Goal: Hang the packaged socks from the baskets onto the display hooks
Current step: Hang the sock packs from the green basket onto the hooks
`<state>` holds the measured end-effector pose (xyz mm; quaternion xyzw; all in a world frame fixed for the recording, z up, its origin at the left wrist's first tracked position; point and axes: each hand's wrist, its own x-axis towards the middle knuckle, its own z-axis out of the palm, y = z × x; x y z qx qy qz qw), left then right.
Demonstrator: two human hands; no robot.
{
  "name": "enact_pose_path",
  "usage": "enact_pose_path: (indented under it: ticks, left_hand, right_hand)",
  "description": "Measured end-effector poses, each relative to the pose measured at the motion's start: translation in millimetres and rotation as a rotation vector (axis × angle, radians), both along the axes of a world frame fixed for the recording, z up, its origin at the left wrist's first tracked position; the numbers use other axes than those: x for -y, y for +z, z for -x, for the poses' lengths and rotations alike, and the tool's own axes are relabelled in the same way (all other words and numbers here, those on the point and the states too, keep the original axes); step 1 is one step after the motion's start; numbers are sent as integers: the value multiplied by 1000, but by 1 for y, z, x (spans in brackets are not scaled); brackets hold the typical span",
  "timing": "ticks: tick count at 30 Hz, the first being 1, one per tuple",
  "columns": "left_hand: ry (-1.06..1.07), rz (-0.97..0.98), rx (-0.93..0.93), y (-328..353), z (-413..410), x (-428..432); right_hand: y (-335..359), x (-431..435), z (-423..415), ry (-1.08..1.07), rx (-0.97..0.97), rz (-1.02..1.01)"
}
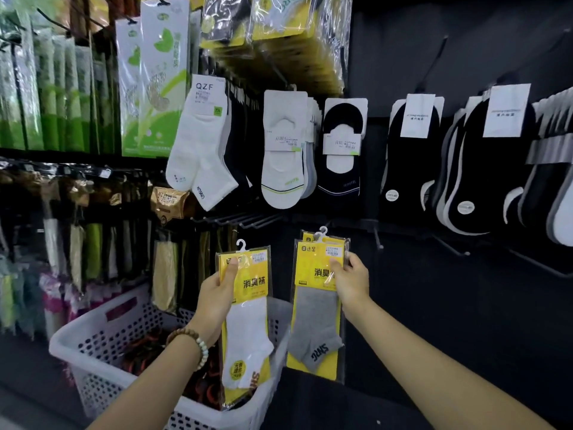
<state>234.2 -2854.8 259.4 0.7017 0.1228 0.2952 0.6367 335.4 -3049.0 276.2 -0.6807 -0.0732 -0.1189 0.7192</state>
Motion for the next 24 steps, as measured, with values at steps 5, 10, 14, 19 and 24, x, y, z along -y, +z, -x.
enact_pose_path:
  ticks: [5, 10, 14, 19, 24]
  left_hand:
    - [-59, 44, -18, -10, -13, 1]
    - [-80, 88, -32, -18, -17, 10]
    - [-131, 101, -26, -21, -17, 20]
    - [-212, 126, -5, -19, -16, 39]
    - [-296, 135, 7, -10, -16, 62]
  right_hand:
    - [-13, 0, -24, -139, -81, -15]
    - [-26, 6, -32, -249, -103, 30]
    - [-40, 15, -22, -334, -161, -8]
    - [-41, 12, 16, 32, -103, -2]
    - [-31, 8, 44, 337, -109, -18]
